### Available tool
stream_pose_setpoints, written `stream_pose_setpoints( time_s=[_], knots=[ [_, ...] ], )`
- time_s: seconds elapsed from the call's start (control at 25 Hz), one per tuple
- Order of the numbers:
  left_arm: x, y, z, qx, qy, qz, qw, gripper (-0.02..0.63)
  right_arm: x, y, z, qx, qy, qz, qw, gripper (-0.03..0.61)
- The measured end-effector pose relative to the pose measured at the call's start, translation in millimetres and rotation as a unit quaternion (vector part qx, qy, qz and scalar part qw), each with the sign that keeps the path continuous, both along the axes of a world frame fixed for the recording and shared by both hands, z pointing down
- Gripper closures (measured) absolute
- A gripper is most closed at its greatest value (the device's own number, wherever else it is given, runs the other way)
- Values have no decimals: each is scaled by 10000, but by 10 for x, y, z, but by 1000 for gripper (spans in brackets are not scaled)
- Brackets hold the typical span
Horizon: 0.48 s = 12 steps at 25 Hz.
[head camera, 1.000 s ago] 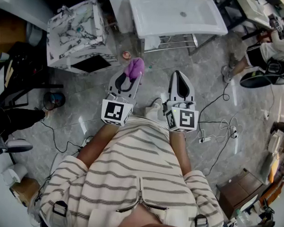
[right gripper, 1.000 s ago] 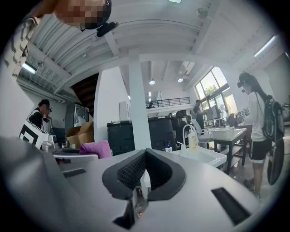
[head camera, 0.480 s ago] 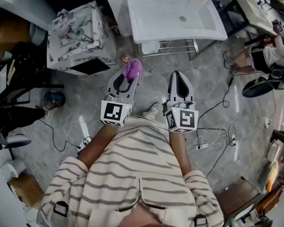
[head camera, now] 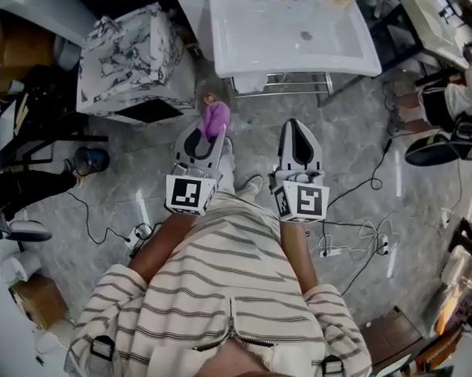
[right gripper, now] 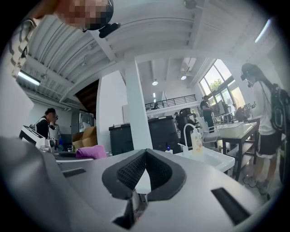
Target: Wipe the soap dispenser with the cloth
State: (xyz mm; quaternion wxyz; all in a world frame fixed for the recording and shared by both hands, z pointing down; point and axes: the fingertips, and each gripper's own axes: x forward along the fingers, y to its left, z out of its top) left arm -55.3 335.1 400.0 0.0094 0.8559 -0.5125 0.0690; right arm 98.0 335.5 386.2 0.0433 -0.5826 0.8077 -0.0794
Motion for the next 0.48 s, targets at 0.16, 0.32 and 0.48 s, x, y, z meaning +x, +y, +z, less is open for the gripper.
stream_pose_setpoints(
  time_s=[0.16,0.32,0.48],
  knots=[
    [38,-246,60,-69,45,-31,10000,494,9,-272,95,-135,-11,-51,9999,569],
    [85,-638,133,-127,112,8,9999,493,43,-656,143,-194,-1,-52,9998,569],
    [104,-1170,132,-122,181,77,9997,493,44,-1198,155,-232,46,-27,9997,569]
  ],
)
